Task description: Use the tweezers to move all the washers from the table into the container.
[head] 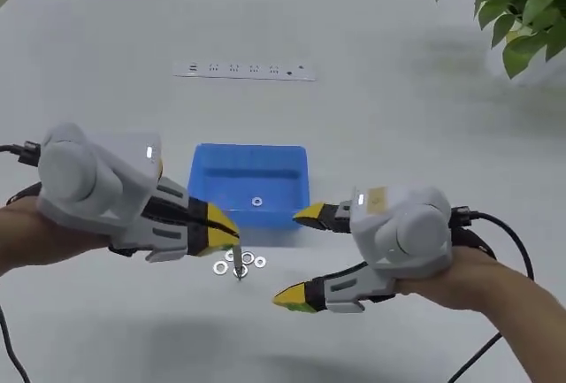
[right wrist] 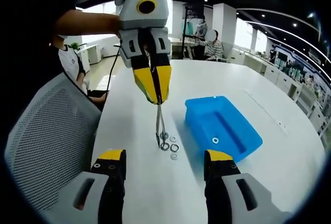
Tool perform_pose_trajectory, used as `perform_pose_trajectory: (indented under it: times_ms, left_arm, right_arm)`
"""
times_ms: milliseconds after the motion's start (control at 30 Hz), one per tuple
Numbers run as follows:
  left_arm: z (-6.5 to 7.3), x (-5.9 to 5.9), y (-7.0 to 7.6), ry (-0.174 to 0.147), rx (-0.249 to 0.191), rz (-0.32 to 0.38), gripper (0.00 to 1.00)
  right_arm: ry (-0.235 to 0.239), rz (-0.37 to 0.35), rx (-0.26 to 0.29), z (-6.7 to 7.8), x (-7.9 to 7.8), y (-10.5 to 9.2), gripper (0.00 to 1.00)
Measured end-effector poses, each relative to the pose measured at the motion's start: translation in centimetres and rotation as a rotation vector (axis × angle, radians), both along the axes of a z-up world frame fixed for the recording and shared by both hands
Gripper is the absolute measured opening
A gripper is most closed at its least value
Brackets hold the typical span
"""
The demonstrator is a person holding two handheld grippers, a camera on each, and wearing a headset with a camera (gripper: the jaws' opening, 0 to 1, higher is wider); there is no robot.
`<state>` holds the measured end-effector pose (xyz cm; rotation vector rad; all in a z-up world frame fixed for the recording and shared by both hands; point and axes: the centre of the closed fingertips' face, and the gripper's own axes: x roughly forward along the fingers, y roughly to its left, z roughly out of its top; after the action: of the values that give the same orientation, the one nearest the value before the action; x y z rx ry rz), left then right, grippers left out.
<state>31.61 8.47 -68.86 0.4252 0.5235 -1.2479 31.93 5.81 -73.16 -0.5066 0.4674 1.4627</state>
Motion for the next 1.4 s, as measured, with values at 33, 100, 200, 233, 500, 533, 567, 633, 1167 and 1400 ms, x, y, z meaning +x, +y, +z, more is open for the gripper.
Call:
perform_pose_trajectory:
  times_ms: [33, 100, 200, 233, 500, 533, 567, 633, 1167, 1400]
  left_arm:
    - [0.0, 0.0, 0.0, 0.001, 0.000, -0.001, 0.05]
    - [0.0, -0.1, 0.0, 0.001, 0.003, -0.004, 0.05]
    - [0.0, -0.1, 0.1, 0.002, 0.007, -0.009, 0.05]
    - [0.0, -0.1, 0.1, 0.003, 0.008, -0.009, 0.05]
    - [0.0, -0.2, 0.3, 0.006, 0.014, -0.010, 0.05]
    - [0.0, -0.2, 0.3, 0.006, 0.014, -0.010, 0.05]
    - [0.0, -0.2, 0.4, 0.008, 0.014, -0.009, 0.05]
    - [0.0, -0.2, 0.4, 0.008, 0.015, -0.009, 0.05]
    - [0.0, -0.2, 0.5, 0.015, 0.016, -0.016, 0.05]
    - [0.0, -0.2, 0.5, 0.016, 0.019, -0.022, 0.05]
  right_arm:
    - [-0.002, 0.012, -0.004, -0.1, -0.1, 0.2, 0.60]
    - [-0.012, 0.042, -0.019, -0.3, -0.2, 0.5, 0.58]
    - [-0.016, 0.071, -0.028, -0.5, -0.3, 1.0, 0.56]
    - [-0.019, 0.081, -0.031, -0.5, -0.3, 1.2, 0.55]
    - [-0.028, 0.132, -0.051, -1.3, -0.7, 2.1, 0.49]
    - [-0.029, 0.135, -0.052, -1.3, -0.8, 2.2, 0.48]
    - [-0.030, 0.140, -0.053, -1.4, -0.8, 2.4, 0.46]
    - [-0.037, 0.146, -0.057, -1.6, -0.7, 2.7, 0.44]
    - [-0.040, 0.198, -0.061, -2.8, -0.9, 4.5, 0.27]
    - [-0.046, 0.227, -0.075, -3.5, -0.8, 5.3, 0.20]
